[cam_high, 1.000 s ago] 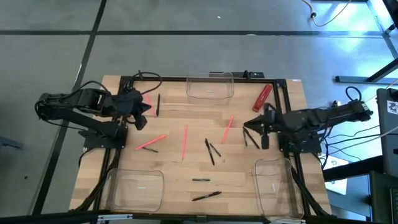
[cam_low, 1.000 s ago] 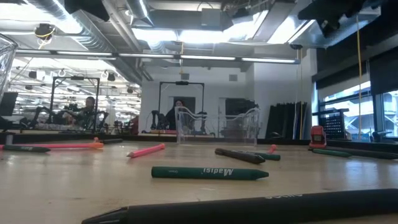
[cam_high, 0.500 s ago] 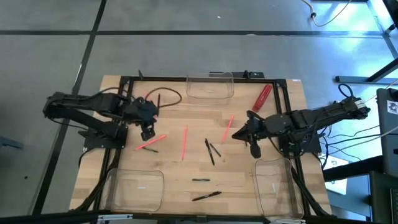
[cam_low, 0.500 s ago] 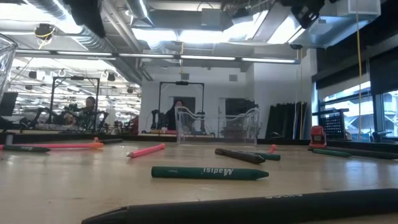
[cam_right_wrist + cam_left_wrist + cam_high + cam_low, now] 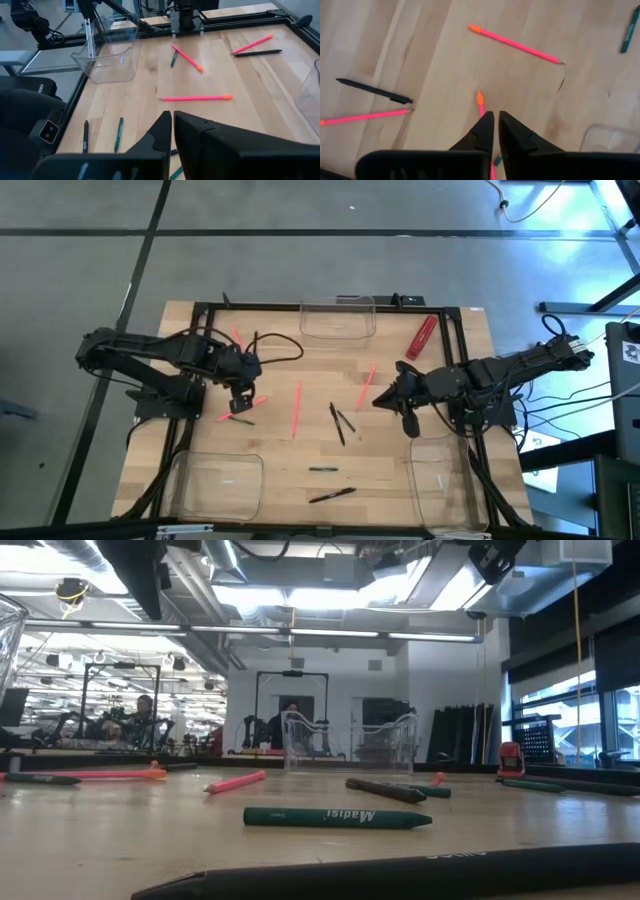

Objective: Sort crayons/erasers/pens/pencils in bins
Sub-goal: Put the pink colored pencil into the bottom left transparent bin

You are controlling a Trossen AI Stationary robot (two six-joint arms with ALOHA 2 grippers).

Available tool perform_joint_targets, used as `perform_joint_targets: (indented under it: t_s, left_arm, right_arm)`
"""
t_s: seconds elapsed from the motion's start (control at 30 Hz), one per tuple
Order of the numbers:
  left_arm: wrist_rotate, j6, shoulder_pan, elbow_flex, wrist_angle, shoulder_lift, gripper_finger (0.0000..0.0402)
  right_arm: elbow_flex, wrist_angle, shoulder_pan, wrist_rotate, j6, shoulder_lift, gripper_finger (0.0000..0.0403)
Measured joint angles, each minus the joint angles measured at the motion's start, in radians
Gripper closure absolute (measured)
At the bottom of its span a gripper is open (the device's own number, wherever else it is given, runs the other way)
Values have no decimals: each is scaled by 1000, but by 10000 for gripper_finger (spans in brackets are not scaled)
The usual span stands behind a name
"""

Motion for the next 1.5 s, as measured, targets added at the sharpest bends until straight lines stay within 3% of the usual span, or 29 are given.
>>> perform_joint_targets:
  t_s: [0.33,0.7,1.0,1.5]
  left_arm:
    - [16,-45,26,0,0,98,316]
    - [17,-233,14,-6,13,258,316]
    - [22,-242,-2,-154,211,324,317]
    - [14,-157,52,-340,439,327,317]
  right_arm:
    - [0,2,0,0,-29,0,379]
    - [0,2,0,0,-30,0,379]
    - [-1,1,0,0,-30,0,379]
    - [-1,1,0,0,-33,0,379]
